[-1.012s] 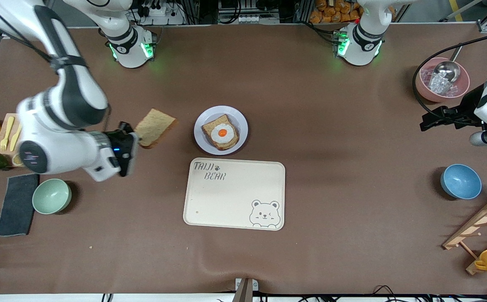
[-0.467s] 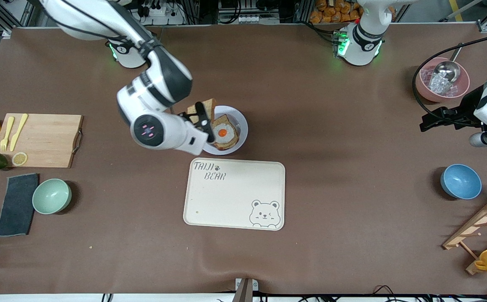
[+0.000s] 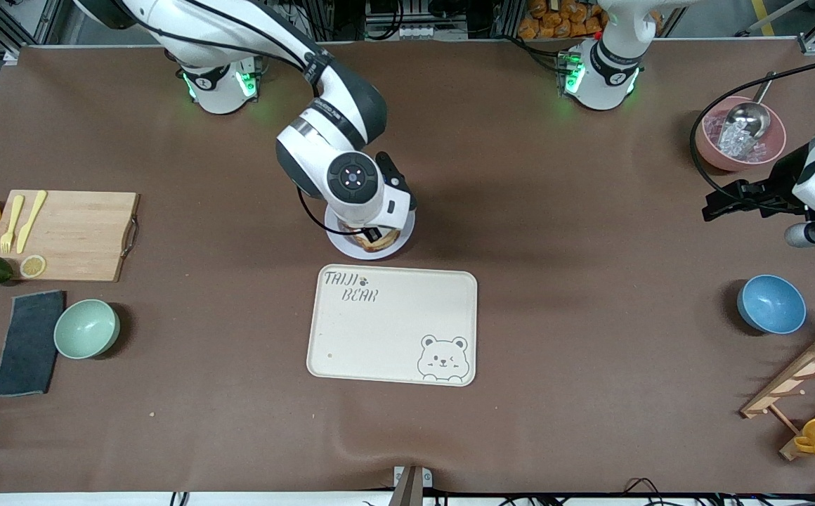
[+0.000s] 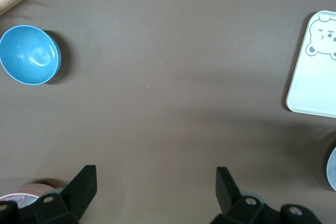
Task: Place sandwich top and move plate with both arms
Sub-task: 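Lower the bread onto the egg slice and open the right gripper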
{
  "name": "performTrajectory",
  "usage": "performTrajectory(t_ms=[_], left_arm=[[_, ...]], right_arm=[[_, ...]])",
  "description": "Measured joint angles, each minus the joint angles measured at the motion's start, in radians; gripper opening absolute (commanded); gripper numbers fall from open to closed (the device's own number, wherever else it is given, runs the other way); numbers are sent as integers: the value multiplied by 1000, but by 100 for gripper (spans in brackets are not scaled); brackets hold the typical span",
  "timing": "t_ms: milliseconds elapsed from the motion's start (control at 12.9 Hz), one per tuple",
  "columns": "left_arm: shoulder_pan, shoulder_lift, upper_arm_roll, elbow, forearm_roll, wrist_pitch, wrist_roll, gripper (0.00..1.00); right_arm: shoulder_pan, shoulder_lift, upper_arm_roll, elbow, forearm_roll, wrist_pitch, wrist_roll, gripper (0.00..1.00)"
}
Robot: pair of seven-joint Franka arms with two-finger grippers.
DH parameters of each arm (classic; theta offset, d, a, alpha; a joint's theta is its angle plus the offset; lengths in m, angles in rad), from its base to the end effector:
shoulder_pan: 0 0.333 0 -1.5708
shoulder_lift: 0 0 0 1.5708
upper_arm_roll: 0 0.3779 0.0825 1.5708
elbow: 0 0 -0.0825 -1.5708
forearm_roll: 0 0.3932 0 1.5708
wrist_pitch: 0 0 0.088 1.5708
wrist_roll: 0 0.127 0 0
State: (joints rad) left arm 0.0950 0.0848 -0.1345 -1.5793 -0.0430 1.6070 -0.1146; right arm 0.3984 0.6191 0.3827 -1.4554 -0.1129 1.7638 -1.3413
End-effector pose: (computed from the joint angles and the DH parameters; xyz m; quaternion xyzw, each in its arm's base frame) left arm 0.5933 -0.0253 0.6169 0.9985 0.0390 -0.0302 0.0249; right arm 0.5510 0.4571 0.3501 -0.4822 -0.8640 0.1110 0.0935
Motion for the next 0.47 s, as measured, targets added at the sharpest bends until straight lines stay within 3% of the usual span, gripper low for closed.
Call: performTrajectory(t_ms=[467], left_arm=[[0,0,0,0,0,1,0,100]], right_arm=[[0,50,-17,13,-4,65,76,0]])
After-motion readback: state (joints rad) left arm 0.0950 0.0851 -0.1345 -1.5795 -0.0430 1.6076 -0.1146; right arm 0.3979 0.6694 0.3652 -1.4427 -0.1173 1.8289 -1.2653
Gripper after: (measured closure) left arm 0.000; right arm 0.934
